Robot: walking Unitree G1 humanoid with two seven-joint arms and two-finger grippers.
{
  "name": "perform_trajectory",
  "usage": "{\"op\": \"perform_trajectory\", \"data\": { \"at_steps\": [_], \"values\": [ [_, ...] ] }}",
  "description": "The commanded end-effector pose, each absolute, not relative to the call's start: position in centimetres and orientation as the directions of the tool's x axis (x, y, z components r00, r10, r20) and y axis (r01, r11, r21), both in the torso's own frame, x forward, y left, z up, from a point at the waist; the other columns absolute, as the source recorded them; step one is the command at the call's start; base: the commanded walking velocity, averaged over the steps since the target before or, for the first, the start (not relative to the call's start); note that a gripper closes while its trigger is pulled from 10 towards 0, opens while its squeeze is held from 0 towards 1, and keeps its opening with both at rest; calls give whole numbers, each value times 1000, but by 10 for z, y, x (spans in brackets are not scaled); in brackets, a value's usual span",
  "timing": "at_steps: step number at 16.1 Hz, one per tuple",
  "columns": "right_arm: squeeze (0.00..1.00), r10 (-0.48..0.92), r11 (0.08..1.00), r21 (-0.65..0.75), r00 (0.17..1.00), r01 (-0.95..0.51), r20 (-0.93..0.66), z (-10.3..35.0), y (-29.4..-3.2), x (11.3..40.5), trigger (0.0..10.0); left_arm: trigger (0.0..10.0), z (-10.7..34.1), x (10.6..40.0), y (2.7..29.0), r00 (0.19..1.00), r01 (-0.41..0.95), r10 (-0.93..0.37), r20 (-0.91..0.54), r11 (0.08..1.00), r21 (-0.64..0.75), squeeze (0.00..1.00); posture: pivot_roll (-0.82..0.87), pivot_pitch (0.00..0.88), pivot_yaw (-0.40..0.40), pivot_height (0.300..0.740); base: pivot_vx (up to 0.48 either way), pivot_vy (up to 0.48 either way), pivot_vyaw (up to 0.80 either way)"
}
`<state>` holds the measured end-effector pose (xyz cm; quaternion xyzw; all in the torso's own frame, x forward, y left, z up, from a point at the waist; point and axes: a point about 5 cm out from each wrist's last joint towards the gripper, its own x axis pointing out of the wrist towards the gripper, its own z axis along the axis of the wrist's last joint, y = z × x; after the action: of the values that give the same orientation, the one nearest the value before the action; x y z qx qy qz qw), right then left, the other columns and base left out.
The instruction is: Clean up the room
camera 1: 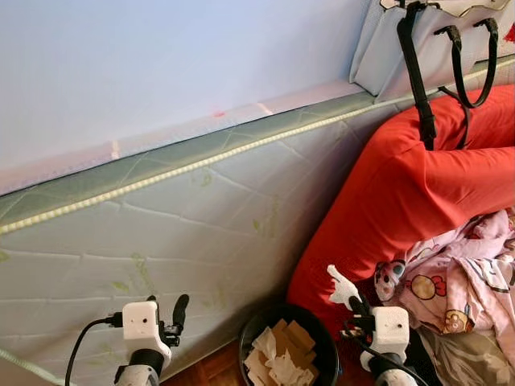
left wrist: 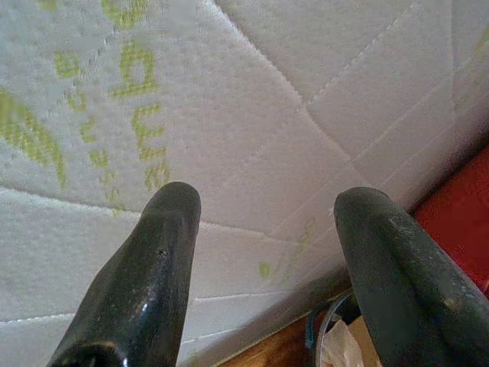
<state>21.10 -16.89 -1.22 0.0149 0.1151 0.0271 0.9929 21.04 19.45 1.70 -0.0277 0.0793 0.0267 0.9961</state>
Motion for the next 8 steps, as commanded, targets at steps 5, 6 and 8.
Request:
{"op": "perform_trajectory", "data": {
  "at_steps": [5, 6, 8],
  "values": [
    [0, 68, 997, 41, 962, -59, -263, -19, -167, 206, 10000, 10000, 14, 210, 191, 983, -48, 39, -178, 998, -49, 0, -17, 68, -63, 670, 0, 0, 0],
    [0, 68, 997, 40, 959, -59, -276, -22, -168, 206, 10000, 10000, 15, 210, 191, 983, -48, 39, -177, 998, -48, 0, -16, 68, -63, 670, 0, 0, 0],
    [0, 70, 997, 43, 951, -60, -300, -27, -169, 204, 10000, 10000, 15, 210, 192, 984, -51, 42, -176, 998, -45, 0, -15, 74, -64, 670, 0, 0, 0]
  ]
}}
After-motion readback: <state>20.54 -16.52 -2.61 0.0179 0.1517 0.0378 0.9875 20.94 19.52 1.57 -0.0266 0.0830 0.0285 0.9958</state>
